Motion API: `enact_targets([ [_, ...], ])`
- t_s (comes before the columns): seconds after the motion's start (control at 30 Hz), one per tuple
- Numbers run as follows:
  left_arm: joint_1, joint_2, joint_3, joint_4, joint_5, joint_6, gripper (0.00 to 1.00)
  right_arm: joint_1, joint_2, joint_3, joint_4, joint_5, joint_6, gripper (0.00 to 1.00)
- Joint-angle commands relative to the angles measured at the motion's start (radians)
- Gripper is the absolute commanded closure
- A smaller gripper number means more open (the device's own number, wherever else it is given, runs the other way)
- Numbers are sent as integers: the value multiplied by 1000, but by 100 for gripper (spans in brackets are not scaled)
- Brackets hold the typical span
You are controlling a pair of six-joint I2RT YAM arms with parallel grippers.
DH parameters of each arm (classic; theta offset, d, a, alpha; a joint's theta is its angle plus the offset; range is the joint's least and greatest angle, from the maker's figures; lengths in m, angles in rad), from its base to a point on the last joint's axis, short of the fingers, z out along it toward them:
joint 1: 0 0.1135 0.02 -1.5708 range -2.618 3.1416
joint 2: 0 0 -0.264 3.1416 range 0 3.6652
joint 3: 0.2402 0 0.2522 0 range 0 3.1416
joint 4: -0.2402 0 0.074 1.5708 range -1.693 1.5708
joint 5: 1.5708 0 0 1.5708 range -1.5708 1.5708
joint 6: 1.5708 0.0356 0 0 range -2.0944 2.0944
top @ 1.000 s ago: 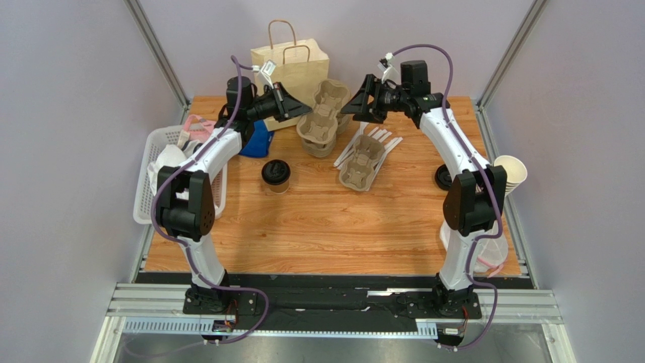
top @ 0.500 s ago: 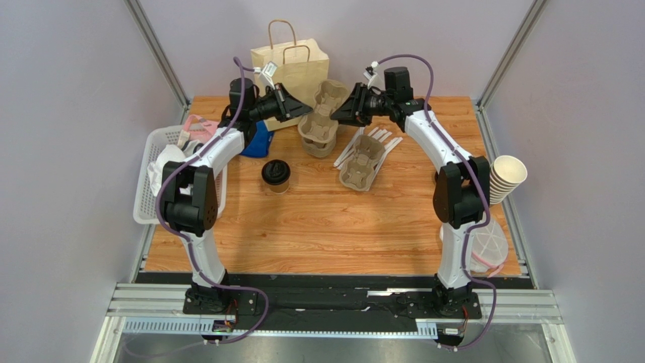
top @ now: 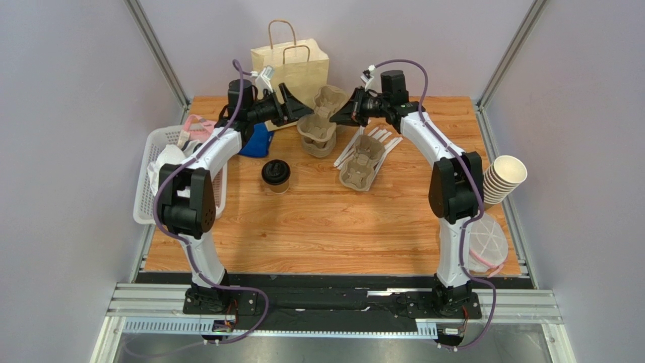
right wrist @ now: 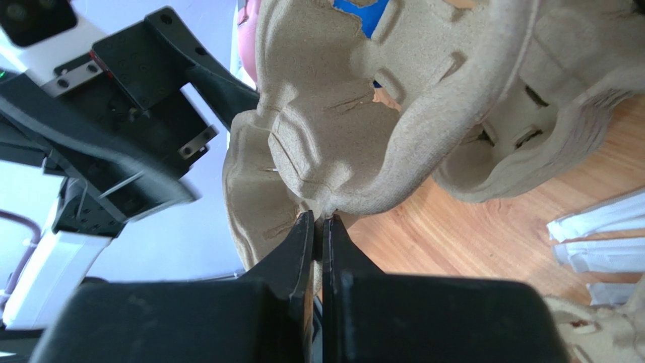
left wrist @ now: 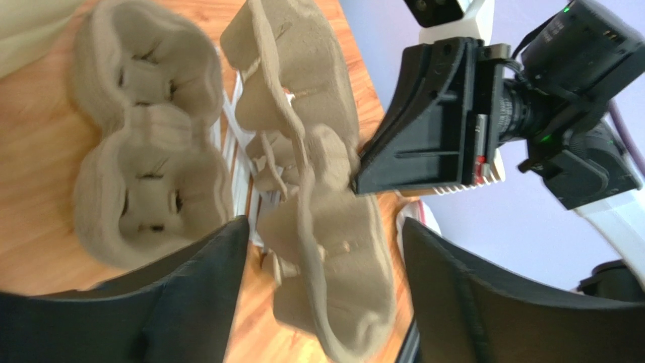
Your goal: Pack the takeout coffee
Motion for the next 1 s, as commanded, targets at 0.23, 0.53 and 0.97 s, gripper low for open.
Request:
enact_targets([
  [0.23, 127, -334, -133, -186, 30, 113, 14, -27, 182, 179, 90, 28, 6, 100],
  [0.53, 133, -502, -239, -242, 43, 145, 14, -29, 312, 237, 108, 17, -16, 100],
  [0.97, 133, -571, -247, -296, 41, 155, 13, -71, 129, 203, -132, 88, -180, 23],
])
